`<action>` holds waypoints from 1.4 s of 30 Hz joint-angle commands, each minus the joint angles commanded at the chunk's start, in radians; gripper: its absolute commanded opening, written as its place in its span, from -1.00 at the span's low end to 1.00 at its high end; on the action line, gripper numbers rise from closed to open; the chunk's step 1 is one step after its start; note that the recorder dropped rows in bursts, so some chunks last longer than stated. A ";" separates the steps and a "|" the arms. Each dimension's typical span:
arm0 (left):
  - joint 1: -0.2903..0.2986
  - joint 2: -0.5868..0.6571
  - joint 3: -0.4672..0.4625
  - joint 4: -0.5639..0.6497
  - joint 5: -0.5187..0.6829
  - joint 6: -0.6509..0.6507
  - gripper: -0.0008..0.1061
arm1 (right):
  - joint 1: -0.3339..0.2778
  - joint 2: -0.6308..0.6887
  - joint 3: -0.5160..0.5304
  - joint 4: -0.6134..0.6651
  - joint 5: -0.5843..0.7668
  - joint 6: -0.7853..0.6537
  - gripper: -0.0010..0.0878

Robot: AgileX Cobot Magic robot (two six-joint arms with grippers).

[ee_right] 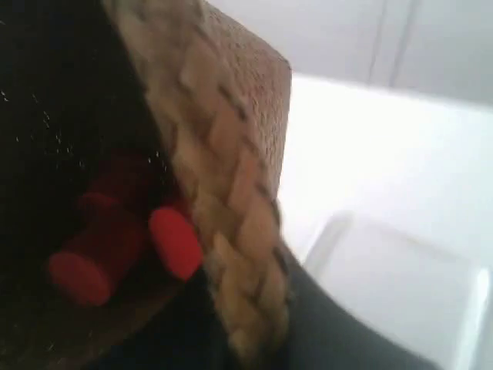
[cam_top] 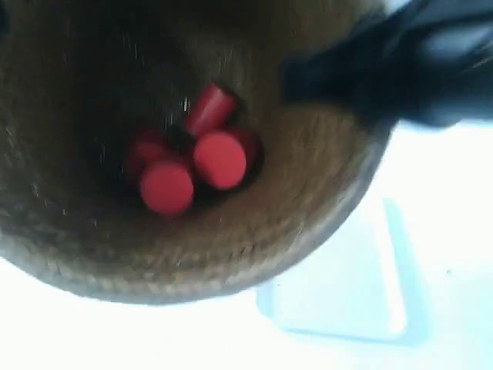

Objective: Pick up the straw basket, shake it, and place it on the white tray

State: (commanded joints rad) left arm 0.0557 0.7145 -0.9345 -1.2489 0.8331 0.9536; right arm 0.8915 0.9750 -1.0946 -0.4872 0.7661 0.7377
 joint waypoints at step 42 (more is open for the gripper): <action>-0.029 0.065 0.016 -0.066 -0.091 0.100 -0.99 | 0.106 -0.016 0.080 -0.319 -0.008 0.235 -0.98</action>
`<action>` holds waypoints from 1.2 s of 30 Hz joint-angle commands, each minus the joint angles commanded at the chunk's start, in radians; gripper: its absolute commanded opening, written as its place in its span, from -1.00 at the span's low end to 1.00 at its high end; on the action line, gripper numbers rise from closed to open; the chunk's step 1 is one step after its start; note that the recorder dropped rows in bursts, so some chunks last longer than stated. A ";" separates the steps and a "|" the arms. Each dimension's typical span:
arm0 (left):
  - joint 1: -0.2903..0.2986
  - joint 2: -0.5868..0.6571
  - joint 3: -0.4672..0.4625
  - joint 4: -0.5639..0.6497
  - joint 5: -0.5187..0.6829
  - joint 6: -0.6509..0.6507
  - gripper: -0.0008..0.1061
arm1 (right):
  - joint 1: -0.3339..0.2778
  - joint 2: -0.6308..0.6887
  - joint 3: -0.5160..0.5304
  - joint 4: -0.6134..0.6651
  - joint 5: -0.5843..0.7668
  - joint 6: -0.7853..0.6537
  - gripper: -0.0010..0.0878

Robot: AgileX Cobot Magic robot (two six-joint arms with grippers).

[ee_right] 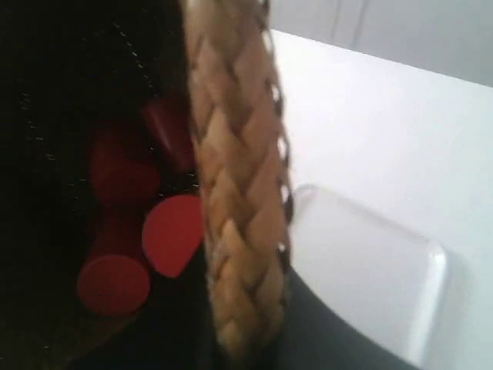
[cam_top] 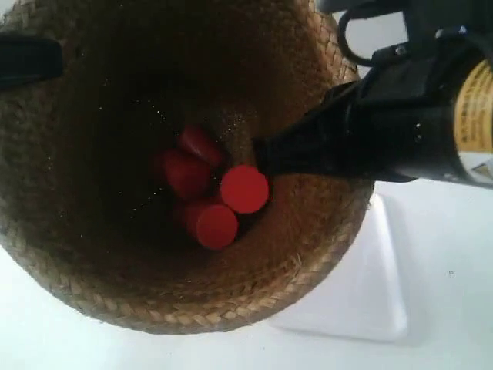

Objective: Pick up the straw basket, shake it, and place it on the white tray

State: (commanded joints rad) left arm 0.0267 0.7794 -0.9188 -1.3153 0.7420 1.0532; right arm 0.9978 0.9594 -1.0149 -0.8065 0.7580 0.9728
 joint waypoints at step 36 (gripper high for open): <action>0.000 0.304 -0.084 0.267 -0.096 -0.389 -0.99 | -0.312 0.243 -0.209 0.368 0.134 -0.409 -0.98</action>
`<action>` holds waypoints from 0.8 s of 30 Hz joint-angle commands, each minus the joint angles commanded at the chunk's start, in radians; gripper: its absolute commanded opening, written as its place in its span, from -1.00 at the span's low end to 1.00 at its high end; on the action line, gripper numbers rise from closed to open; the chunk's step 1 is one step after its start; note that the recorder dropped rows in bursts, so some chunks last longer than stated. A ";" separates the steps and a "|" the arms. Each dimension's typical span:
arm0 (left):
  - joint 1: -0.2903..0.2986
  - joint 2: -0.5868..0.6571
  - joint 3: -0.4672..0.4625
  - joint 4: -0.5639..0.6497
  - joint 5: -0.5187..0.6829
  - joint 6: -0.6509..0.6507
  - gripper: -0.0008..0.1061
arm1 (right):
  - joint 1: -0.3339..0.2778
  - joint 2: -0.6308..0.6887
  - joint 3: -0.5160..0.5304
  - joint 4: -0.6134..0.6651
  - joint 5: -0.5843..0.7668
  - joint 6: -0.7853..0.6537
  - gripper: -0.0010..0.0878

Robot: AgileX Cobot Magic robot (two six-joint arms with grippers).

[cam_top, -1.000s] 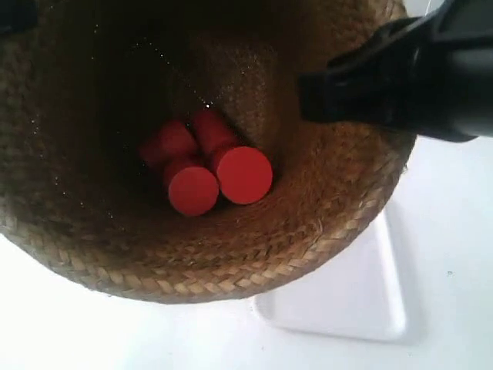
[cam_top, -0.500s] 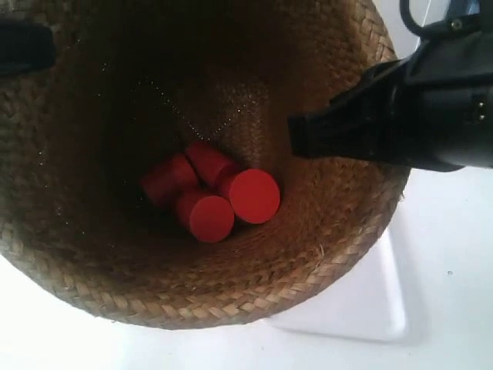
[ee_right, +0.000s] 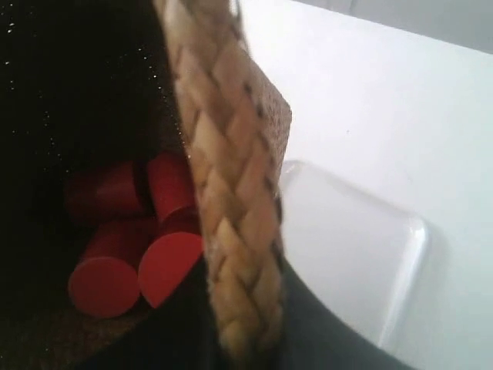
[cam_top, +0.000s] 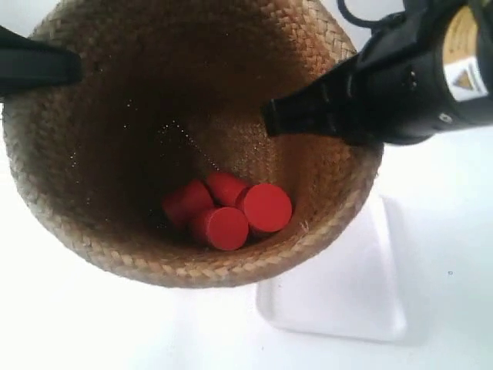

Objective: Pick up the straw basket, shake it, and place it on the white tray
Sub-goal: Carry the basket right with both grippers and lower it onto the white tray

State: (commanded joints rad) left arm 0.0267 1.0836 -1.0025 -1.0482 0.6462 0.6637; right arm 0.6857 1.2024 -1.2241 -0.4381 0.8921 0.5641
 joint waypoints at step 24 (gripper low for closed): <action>-0.408 0.330 -0.362 0.573 -0.047 -0.611 -0.99 | -0.562 0.166 -0.251 0.446 0.329 -0.463 -0.98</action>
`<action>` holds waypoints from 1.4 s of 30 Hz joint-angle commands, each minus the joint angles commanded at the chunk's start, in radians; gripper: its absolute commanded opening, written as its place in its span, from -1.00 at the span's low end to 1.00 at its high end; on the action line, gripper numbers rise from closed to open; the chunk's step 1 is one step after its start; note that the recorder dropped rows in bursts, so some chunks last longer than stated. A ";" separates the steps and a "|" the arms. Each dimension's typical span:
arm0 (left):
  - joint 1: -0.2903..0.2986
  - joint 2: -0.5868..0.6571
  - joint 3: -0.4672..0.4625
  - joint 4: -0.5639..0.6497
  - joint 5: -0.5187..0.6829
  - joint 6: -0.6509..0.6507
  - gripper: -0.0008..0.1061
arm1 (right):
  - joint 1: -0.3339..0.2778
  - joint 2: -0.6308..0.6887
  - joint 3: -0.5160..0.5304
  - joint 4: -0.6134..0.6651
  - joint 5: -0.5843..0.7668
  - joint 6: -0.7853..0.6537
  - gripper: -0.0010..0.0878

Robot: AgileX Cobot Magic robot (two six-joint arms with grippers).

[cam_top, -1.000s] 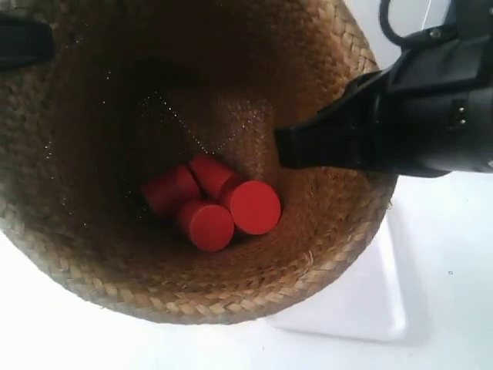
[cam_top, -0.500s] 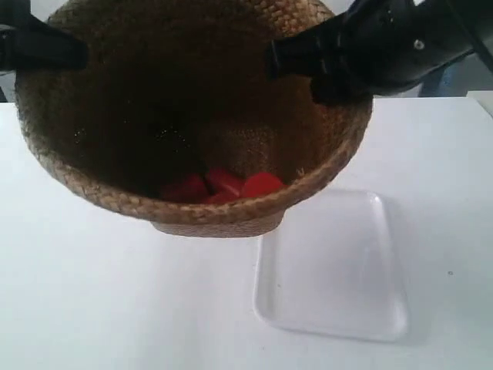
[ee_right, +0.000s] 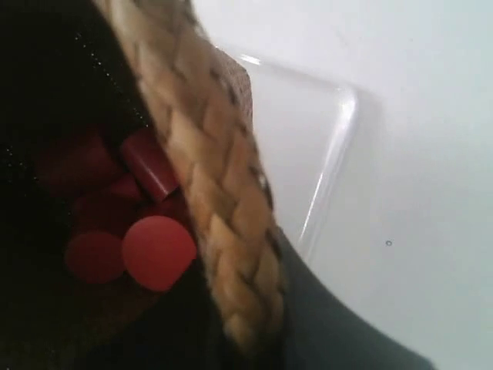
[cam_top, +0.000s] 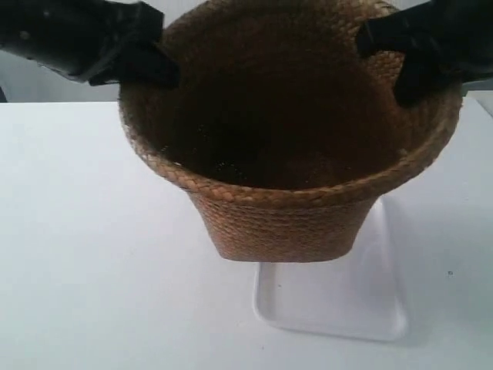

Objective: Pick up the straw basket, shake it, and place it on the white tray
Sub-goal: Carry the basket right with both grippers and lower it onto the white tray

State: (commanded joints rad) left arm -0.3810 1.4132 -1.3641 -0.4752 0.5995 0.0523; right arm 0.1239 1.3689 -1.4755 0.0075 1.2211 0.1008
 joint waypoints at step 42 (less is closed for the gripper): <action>-0.052 0.241 -0.103 -0.002 -0.047 0.038 -0.26 | -0.164 0.002 0.232 -0.077 -0.010 -0.028 -0.30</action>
State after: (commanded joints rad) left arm -0.4326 1.6539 -1.4669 -0.4775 0.5527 0.0906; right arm -0.0405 1.3705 -1.2438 -0.0693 1.2106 0.0723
